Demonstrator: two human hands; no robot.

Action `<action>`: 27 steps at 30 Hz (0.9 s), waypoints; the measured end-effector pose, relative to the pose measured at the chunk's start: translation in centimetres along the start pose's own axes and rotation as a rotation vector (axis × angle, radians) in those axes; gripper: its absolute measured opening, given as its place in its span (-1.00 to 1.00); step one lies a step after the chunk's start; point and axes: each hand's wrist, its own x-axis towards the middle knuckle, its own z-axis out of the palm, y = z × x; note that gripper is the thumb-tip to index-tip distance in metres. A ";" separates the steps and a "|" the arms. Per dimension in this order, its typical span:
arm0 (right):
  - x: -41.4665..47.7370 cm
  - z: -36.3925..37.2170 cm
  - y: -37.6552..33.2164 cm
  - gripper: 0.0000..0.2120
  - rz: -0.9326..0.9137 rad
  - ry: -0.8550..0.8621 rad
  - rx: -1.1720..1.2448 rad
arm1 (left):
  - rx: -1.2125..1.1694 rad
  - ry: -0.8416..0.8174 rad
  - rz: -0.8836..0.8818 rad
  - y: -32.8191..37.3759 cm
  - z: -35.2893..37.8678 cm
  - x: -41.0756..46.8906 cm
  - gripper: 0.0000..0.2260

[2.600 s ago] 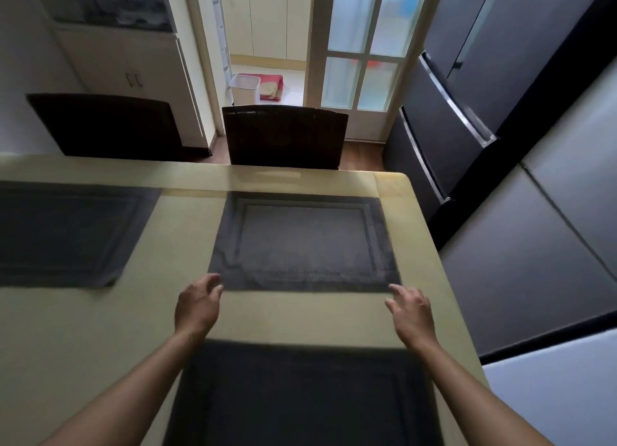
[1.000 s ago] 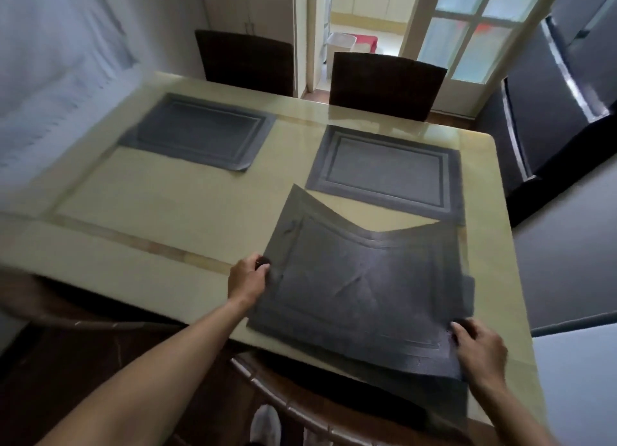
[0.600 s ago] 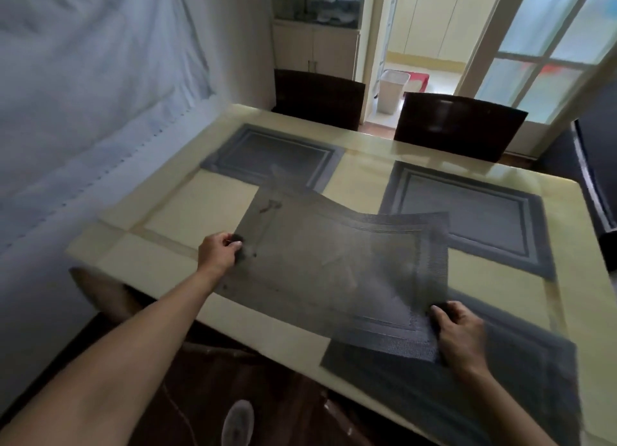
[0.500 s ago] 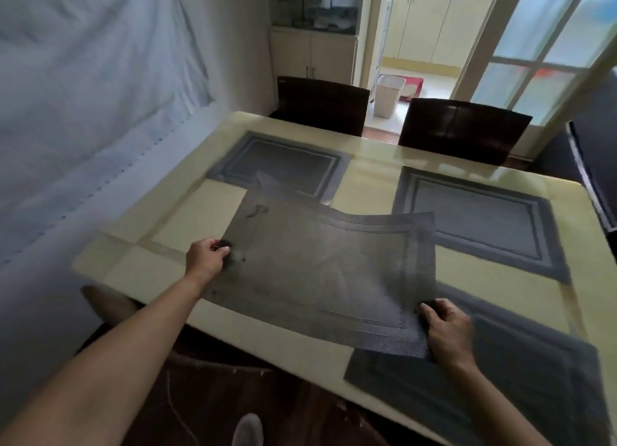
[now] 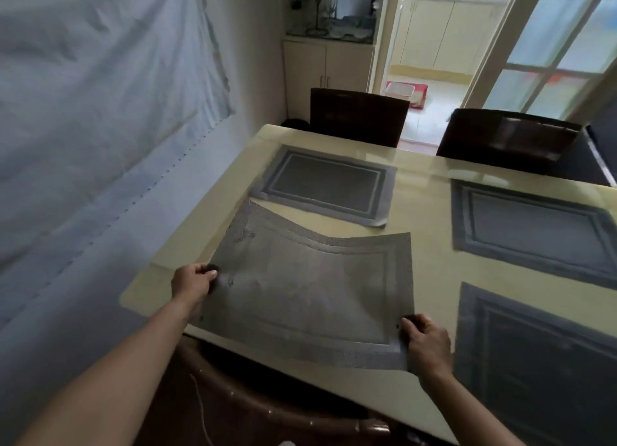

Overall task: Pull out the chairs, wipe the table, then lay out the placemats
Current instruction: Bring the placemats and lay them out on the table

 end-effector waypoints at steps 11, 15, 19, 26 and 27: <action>0.5 9.4 0.2 -0.77 0.162 0.160 -0.064 | 0.026 -0.223 -0.042 -3.1 0.1 10.5 -0.83; 1.3 11.4 1.6 -0.82 0.256 0.216 -0.074 | 0.132 -0.260 -0.013 -4.3 1.3 12.4 -0.81; 1.3 11.9 2.4 -0.87 0.292 0.277 -0.138 | 0.293 -0.226 0.094 -4.4 1.4 12.6 -0.76; 1.8 12.0 3.1 -0.81 0.326 0.298 -0.223 | 0.331 -0.183 0.126 -4.7 0.8 13.4 -0.86; 1.9 12.0 3.1 -0.80 0.335 0.299 -0.233 | 0.326 -0.184 0.127 -4.7 0.8 13.4 -0.86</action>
